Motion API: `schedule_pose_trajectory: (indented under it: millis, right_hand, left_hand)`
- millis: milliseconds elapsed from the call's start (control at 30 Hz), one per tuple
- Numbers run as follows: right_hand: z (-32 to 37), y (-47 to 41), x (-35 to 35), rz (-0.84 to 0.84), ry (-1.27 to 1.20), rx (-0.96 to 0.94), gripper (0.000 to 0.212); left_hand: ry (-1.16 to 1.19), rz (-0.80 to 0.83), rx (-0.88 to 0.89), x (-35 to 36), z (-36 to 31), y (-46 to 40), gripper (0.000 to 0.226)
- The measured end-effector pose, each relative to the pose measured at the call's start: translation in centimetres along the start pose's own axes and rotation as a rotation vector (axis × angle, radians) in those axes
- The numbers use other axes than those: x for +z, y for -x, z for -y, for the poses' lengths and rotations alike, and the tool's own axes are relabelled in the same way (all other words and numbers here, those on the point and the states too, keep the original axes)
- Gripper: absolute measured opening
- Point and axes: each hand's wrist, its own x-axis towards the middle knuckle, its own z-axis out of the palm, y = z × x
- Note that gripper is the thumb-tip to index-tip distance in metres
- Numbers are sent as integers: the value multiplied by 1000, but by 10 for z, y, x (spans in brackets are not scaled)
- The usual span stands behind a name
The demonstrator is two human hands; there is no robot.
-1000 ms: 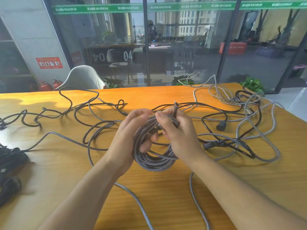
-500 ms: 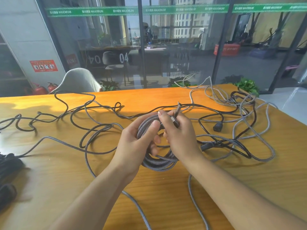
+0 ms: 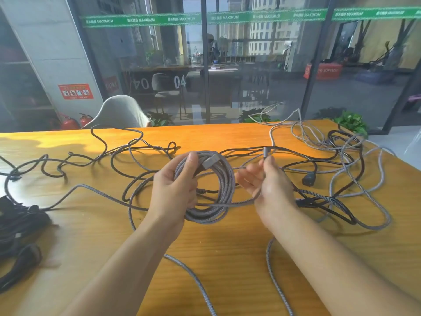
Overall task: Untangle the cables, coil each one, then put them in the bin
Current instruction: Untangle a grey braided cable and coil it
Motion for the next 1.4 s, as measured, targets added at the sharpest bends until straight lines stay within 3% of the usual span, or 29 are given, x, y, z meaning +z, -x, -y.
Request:
schedule_pose_trajectory:
  millis: [67, 100, 200, 367, 500, 800, 1067, 1200, 1300, 1400]
  right_hand:
    - [10, -7, -9, 38, -253, 228, 30]
    - [14, -9, -12, 68, -242, 274, 29]
    - [14, -13, -17, 60, -63, 273, 28]
    - [12, -21, -16, -72, -4, 248, 28]
    - [10, -20, -16, -44, 126, 187, 26]
    - [0, 3, -10, 439, 783, -303, 21]
    - [2, 1, -14, 614, 529, 43, 28]
    - [5, -5, -19, 698, 346, 163, 55]
    - [5, -4, -16, 742, 413, 101, 58]
    - [6, 0, -15, 758, 463, 74, 87]
  left_hand:
    - [31, -31, -1, -5, -2, -3, 24]
    - [43, -38, -2, -6, -3, -4, 23]
    - [64, -22, 7, -5, -3, -4, 23]
    - [59, -14, 16, -6, -6, -5, 29]
    - [63, 26, 4, -5, -8, -2, 31]
    - [97, 248, -49, -2, -7, 3, 29]
    - [176, 239, -107, -2, -7, 2, 26]
    - [171, 189, -97, -9, -7, -2, 25]
    - [112, 153, -75, -9, -5, -4, 25]
    - [80, 126, -75, -8, -3, -3, 24]
